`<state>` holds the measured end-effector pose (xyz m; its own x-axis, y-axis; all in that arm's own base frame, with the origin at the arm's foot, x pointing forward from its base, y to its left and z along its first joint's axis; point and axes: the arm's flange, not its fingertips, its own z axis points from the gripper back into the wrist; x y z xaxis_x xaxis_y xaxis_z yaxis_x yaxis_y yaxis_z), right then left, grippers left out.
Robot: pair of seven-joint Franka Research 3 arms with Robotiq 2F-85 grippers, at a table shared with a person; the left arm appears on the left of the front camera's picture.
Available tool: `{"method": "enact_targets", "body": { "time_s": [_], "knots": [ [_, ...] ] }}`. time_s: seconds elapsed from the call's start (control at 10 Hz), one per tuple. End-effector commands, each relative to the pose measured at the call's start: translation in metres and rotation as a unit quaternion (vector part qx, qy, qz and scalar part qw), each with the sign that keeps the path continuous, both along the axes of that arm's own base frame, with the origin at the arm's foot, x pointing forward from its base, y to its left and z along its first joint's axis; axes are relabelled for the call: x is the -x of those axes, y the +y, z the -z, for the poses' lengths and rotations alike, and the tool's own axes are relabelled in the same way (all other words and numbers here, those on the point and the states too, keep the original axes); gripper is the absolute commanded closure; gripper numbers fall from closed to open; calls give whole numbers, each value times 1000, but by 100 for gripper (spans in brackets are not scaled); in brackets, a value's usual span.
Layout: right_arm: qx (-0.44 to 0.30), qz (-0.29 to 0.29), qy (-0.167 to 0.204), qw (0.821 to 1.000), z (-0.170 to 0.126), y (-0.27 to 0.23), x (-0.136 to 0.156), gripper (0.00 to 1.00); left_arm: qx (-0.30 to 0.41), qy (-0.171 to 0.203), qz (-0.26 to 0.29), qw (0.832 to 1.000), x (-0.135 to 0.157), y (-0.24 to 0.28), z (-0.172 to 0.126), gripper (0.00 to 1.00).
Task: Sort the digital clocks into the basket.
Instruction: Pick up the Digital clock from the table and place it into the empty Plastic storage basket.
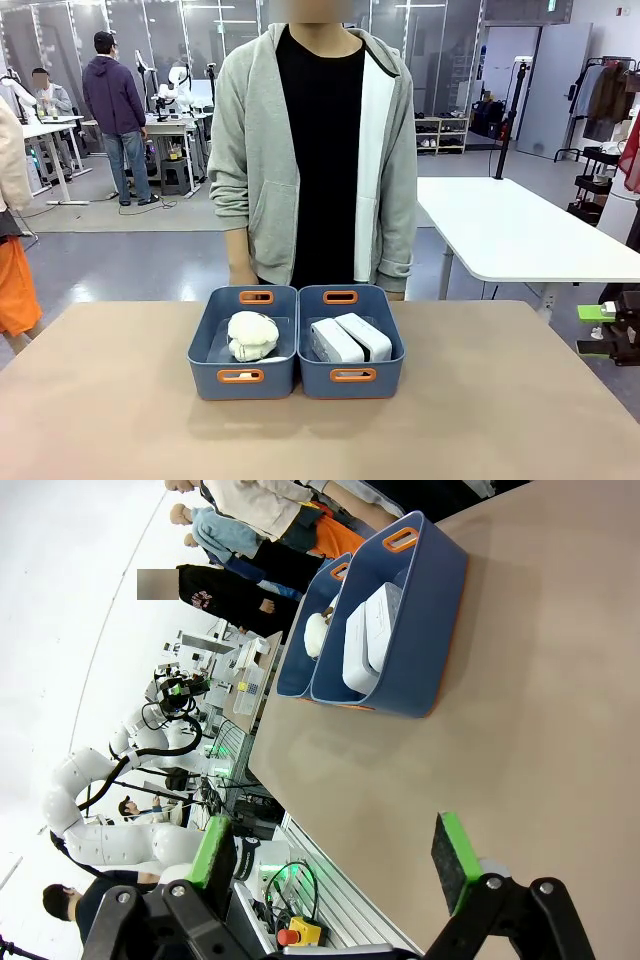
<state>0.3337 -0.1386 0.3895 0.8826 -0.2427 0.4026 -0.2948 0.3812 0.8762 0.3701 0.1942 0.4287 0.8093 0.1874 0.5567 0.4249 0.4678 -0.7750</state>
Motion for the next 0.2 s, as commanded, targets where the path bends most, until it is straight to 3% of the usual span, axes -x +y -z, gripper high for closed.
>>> {"method": "enact_targets", "body": {
  "time_s": [0.0, 0.1],
  "knots": [
    [-2, -2, 3, 1000, -3, 0, 2, 0, 5, 7, -6, 1000, 1, 0, -7, 2],
    [-2, -2, 3, 1000, -3, 0, 2, 0, 5, 7, -6, 1000, 1, 0, -7, 2]
  ]
}}
